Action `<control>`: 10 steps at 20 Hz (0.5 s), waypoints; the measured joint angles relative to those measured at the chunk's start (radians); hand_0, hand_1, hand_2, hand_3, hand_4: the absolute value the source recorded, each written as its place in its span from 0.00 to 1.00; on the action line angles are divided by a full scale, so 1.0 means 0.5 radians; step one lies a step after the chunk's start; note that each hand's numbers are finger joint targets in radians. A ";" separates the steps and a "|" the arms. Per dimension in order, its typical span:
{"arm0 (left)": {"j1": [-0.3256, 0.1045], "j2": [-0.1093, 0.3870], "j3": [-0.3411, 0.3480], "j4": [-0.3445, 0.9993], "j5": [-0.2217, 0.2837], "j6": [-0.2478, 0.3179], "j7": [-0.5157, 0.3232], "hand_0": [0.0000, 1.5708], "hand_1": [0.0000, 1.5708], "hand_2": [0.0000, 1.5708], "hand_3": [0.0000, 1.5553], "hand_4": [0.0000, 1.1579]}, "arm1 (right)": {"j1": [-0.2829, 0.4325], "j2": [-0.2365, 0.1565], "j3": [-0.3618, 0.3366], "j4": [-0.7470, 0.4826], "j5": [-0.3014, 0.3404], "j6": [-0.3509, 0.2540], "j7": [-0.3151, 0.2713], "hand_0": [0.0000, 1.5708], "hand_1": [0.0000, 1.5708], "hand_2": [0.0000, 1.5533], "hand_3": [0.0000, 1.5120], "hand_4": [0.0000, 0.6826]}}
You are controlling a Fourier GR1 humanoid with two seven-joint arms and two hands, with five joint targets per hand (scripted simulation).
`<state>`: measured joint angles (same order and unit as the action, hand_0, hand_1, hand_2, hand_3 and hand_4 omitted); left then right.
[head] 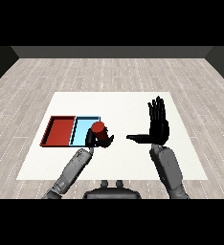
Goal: Pick the red can and put it in the red box
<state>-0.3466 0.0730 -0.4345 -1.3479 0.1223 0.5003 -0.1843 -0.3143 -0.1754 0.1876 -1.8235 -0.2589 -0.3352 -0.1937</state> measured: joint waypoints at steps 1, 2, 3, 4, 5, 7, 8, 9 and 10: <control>-0.009 0.031 0.020 -0.051 -0.016 0.005 0.051 1.00 1.00 1.00 0.94 0.97 | 0.035 0.005 -0.023 0.014 -0.011 0.012 -0.026 0.00 0.00 0.00 0.00 0.00; -0.009 0.048 0.038 -0.067 -0.031 0.006 0.063 1.00 1.00 1.00 0.94 0.97 | 0.076 0.003 -0.062 0.050 -0.041 0.053 -0.081 0.00 0.00 0.00 0.00 0.00; -0.005 0.093 0.059 -0.122 -0.044 0.001 0.103 1.00 1.00 1.00 0.94 0.96 | 0.099 -0.015 -0.093 0.063 -0.054 0.072 -0.078 0.00 0.00 0.00 0.00 0.00; 0.010 0.140 0.075 -0.170 -0.057 -0.007 0.128 1.00 1.00 0.99 0.94 0.96 | 0.148 -0.038 -0.131 0.072 -0.079 0.104 -0.094 0.00 0.00 0.00 0.00 0.00; 0.027 0.180 0.113 -0.180 -0.055 -0.033 0.119 1.00 1.00 0.99 0.94 0.96 | 0.165 -0.053 -0.165 0.077 -0.095 0.124 -0.094 0.00 0.00 0.00 0.00 0.00; 0.021 0.258 0.161 -0.216 -0.087 -0.037 0.168 1.00 1.00 0.99 0.92 0.96 | 0.264 -0.070 -0.192 0.129 -0.089 0.172 -0.164 0.00 0.00 0.00 0.00 0.00; 0.020 0.300 0.184 -0.240 -0.107 -0.040 0.205 1.00 1.00 0.99 0.91 0.97 | 0.312 -0.065 -0.186 0.134 -0.072 0.173 -0.180 0.00 0.00 0.00 0.00 0.00; 0.027 0.337 0.210 -0.256 -0.115 -0.048 0.225 1.00 1.00 0.99 0.91 0.97 | 0.348 -0.074 -0.201 0.173 -0.064 0.189 -0.208 0.00 0.00 0.00 0.00 0.00; 0.046 0.371 0.233 -0.285 -0.122 -0.056 0.245 1.00 1.00 0.99 0.91 0.97 | 0.393 -0.088 -0.213 0.196 -0.060 0.212 -0.228 0.00 0.00 0.00 0.00 0.00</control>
<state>-0.3235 0.2585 -0.3182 -1.4905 0.0614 0.4721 -0.0617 -0.1175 -0.2192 0.0811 -1.7256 -0.2887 -0.2291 -0.3078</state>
